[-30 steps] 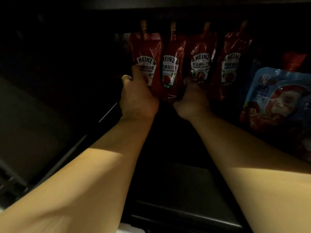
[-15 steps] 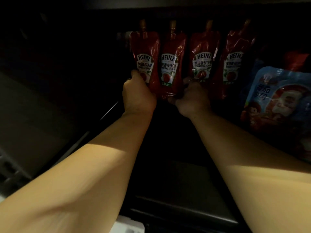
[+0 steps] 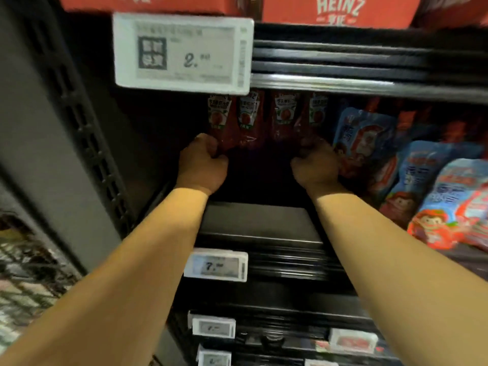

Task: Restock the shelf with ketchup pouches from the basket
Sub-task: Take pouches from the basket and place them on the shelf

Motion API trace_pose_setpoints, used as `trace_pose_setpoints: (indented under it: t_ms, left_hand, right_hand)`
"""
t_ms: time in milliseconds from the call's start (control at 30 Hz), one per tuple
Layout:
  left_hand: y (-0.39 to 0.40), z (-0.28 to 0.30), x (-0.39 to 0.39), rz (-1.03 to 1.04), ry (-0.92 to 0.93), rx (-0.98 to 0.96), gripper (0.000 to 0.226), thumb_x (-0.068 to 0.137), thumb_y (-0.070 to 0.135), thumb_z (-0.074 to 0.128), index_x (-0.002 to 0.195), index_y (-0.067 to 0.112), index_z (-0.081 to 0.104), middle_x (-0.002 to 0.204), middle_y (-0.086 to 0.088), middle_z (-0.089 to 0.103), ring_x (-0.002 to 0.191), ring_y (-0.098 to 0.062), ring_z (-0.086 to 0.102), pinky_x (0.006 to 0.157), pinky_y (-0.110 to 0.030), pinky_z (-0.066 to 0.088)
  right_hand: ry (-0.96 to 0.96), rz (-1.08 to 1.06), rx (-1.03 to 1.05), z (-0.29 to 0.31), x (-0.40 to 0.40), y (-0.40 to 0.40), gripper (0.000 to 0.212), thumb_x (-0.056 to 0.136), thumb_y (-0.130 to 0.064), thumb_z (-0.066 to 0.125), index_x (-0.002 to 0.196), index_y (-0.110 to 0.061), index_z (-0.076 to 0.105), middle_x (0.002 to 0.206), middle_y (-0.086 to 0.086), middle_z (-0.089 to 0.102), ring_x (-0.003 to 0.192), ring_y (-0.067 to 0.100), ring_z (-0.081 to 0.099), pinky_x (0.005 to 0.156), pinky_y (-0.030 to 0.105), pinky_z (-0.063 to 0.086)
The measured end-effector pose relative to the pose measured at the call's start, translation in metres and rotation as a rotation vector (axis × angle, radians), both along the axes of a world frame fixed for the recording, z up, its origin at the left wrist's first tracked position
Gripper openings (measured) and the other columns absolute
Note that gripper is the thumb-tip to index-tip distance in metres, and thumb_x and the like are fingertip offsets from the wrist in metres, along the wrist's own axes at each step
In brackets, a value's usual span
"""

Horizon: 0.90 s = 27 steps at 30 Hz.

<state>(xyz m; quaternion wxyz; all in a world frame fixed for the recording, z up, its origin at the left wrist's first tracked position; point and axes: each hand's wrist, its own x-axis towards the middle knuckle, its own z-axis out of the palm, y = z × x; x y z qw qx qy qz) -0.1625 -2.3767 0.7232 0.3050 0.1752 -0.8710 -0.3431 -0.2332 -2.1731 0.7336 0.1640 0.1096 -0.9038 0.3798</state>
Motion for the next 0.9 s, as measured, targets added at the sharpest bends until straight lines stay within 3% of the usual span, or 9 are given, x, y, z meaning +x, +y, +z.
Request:
trace_pose_setpoints:
  t_ms: [133,200,267,367,467,567,700,800,900]
  left_hand:
    - [0.010,0.001,0.002,-0.046,0.013,0.041,0.018,0.086,0.007,0.063,0.104,0.005,0.066,0.110,-0.012,0.069,0.107,-0.030,0.063,0.070,-0.013,0.030]
    - [0.014,0.004,0.005,-0.056,0.034,0.056,0.019,0.085,0.006,0.062,0.104,0.004,0.065,0.112,-0.016,0.068,0.108,-0.033,0.062,0.076,-0.023,0.037]
    - [0.018,0.006,0.011,-0.089,0.035,0.055,0.020,0.086,0.004,0.060,0.105,0.002,0.065,0.113,-0.018,0.067,0.109,-0.035,0.061,0.079,-0.027,0.039]
    - [0.024,0.009,0.025,-0.186,-0.048,0.069,0.023,0.088,0.007,0.063,0.110,0.005,0.067,0.118,-0.014,0.068,0.112,-0.032,0.061,0.080,-0.020,0.036]
    - [0.026,0.008,0.061,-0.298,-0.093,0.067,0.024,0.087,0.011,0.070,0.110,0.013,0.070,0.111,-0.007,0.072,0.103,-0.023,0.066,0.084,-0.020,0.045]
    - [0.033,0.001,0.121,-0.403,-0.025,0.074,0.019,0.088,0.014,0.070,0.099,0.028,0.067,0.091,0.013,0.071,0.084,0.000,0.065,0.081,-0.017,0.053]
    - [0.053,-0.039,0.220,-0.380,0.217,0.001,0.016,0.092,0.017,0.064,0.100,0.031,0.065,0.098,0.019,0.068,0.096,-0.002,0.066,0.082,-0.010,0.047]
    - [0.065,-0.099,0.276,-0.244,0.225,-0.047,0.014,0.091,0.014,0.060,0.096,0.025,0.064,0.093,0.015,0.066,0.088,-0.002,0.064,0.080,-0.011,0.045]
    - [0.075,-0.179,0.319,-0.170,-0.155,0.081,0.008,0.095,0.009,0.060,0.097,0.015,0.064,0.091,0.001,0.068,0.083,-0.015,0.065,0.077,-0.025,0.050]
  right_hand:
    - [-0.111,-0.160,-0.099,-0.003,0.041,0.022,0.036,0.087,-0.014,0.065,0.123,-0.011,0.064,0.118,0.006,0.065,0.110,0.022,0.061,0.076,0.018,0.044]
    - [-0.127,-0.157,-0.077,-0.005,0.060,0.031,0.032,0.088,-0.015,0.063,0.120,-0.014,0.064,0.109,0.000,0.064,0.101,0.017,0.060,0.068,0.016,0.042]
    - [-0.086,-0.158,-0.097,-0.005,0.082,0.038,0.022,0.087,-0.011,0.062,0.109,-0.009,0.067,0.100,0.001,0.065,0.091,0.019,0.060,0.072,0.020,0.043]
    - [-0.030,-0.270,-0.104,-0.005,0.116,0.051,0.009,0.085,-0.019,0.067,0.084,-0.012,0.061,0.078,0.002,0.061,0.069,0.021,0.053,0.062,0.025,0.039]
    - [0.026,-0.157,-0.089,-0.007,0.148,0.069,0.015,0.086,-0.015,0.065,0.101,-0.015,0.066,0.089,-0.004,0.067,0.082,0.015,0.061,0.076,0.018,0.046]
    - [0.067,-0.001,-0.246,-0.011,0.180,0.098,0.023,0.086,-0.006,0.063,0.101,-0.024,0.063,0.094,-0.010,0.068,0.087,0.008,0.066,0.082,0.014,0.051]
    - [0.124,0.101,-0.348,-0.052,0.227,0.151,0.018,0.087,-0.014,0.061,0.097,-0.028,0.065,0.091,-0.014,0.069,0.082,0.006,0.066,0.075,0.015,0.051]
    - [-0.068,0.159,-0.288,-0.121,0.252,0.196,0.013,0.090,-0.012,0.062,0.094,-0.024,0.064,0.086,-0.008,0.068,0.073,0.009,0.063,0.068,0.017,0.049]
    - [-0.458,0.179,-0.141,-0.205,0.269,0.227,0.017,0.088,0.000,0.063,0.088,-0.017,0.063,0.086,0.001,0.067,0.073,0.008,0.058,0.067,0.008,0.044]
